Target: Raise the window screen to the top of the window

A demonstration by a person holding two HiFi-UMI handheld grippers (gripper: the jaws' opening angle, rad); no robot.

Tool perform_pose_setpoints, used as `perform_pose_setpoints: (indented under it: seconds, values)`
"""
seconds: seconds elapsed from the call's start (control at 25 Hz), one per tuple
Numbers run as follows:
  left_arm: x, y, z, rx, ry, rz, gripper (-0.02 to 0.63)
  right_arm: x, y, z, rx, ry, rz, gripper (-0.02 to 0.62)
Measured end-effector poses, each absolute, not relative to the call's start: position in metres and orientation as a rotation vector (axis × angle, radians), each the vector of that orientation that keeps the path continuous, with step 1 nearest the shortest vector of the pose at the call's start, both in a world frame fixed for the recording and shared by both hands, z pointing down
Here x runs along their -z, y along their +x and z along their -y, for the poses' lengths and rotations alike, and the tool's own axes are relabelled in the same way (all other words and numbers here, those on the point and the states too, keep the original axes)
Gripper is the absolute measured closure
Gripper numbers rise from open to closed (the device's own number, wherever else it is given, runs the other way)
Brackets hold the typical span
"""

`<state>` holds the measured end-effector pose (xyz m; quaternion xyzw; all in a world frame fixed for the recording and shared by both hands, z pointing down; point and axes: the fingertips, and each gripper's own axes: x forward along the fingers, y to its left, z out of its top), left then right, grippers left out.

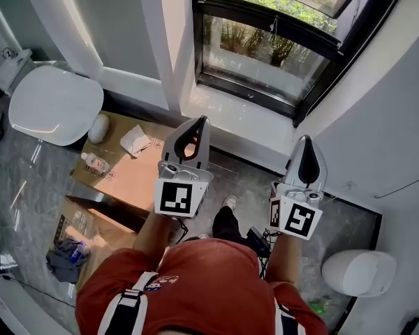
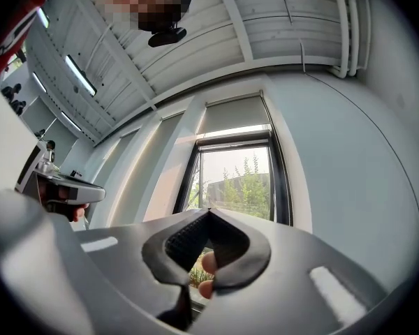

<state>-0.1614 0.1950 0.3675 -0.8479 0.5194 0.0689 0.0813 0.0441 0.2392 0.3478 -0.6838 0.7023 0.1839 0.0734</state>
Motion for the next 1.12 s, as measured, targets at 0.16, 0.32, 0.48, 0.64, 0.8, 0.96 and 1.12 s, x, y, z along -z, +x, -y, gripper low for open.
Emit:
perform_pose_setpoints:
  seconds: [0.16,0.32,0.48,0.64,0.8,0.96,1.12]
  values:
    - [-0.365,-0.136,-0.159,-0.194,-2.529,-1.546,0.601,-0.351,0.073,-0.204,-0.527,-2.058,-2.092,0.586]
    - [-0.354,-0.110,-0.124,-0.221,-2.492,-1.561,0.601,-0.349,0.105,-0.167,-0.515,-2.066,-2.074,0.586]
    - [-0.345,-0.083,-0.090,-0.210,-2.466,-1.569,0.601,-0.347,0.136,-0.133,-0.499,-2.063,-2.060,0.586]
    - [-0.343,-0.057,-0.059,-0.235,-2.454,-1.559,0.601,-0.350,0.165,-0.103,-0.475,-2.061,-2.043,0.586]
    - [-0.345,-0.033,-0.034,-0.226,-2.437,-1.576,0.601,-0.356,0.192,-0.077,-0.448,-2.061,-2.034,0.586]
    - [-0.344,-0.015,-0.014,-0.220,-2.424,-1.569,0.601,-0.361,0.207,-0.055,-0.434,-2.047,-2.049,0.586]
    - [-0.346,-0.005,0.002,-0.207,-2.426,-1.581,0.601,-0.362,0.215,-0.039,-0.429,-2.034,-2.065,0.586]
